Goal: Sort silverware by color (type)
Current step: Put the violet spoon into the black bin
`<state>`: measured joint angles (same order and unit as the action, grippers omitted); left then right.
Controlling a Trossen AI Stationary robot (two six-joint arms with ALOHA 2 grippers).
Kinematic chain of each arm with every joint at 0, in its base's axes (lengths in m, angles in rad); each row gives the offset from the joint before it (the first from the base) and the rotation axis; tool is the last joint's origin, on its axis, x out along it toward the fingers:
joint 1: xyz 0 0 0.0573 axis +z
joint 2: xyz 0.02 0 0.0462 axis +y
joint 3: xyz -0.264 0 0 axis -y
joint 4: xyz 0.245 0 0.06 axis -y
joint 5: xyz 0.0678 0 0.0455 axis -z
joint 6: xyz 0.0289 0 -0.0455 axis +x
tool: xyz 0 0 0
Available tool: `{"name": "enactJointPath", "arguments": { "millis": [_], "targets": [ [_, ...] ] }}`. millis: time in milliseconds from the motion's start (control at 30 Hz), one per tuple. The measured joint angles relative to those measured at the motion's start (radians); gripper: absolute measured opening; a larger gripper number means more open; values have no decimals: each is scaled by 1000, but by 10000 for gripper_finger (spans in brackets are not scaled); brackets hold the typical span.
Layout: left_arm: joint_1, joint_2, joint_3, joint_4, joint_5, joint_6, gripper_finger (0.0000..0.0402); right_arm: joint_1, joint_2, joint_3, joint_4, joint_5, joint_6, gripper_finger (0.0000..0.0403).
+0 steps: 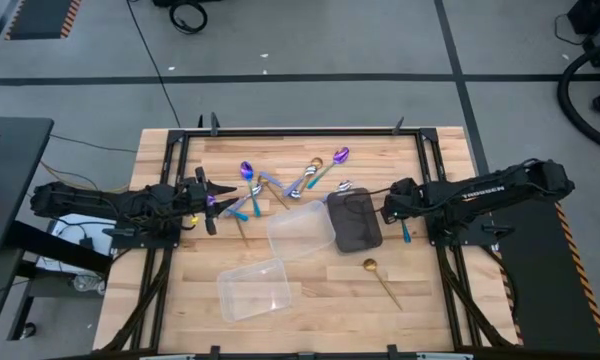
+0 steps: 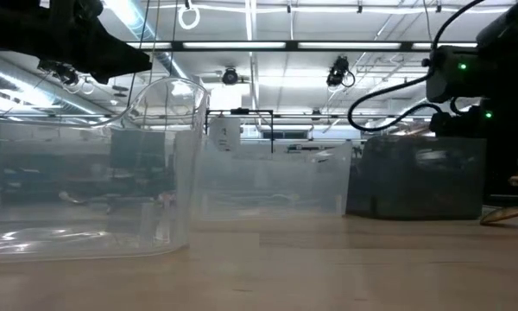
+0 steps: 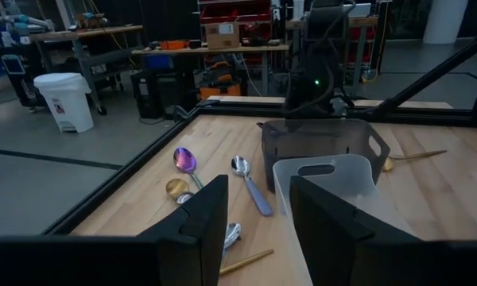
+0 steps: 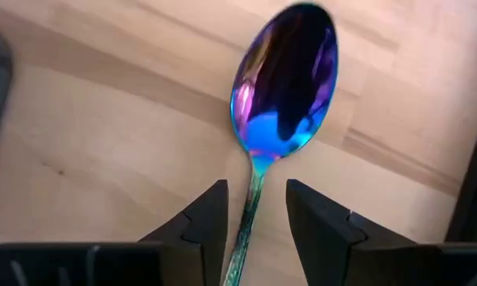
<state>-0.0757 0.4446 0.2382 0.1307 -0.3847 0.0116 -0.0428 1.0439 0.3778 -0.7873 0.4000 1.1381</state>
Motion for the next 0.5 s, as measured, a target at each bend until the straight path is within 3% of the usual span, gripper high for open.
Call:
{"name": "enactJointPath", "arguments": {
  "millis": [267, 500],
  "targets": [
    [0, 0, 0, 0, 0, 0, 144, 52, 0, -27, 7, -33, 67, 132],
    [0, 0, 0, 1, 0, 0, 144, 56, -2, -57, 62, -62, 82, 71]
  ]
}}
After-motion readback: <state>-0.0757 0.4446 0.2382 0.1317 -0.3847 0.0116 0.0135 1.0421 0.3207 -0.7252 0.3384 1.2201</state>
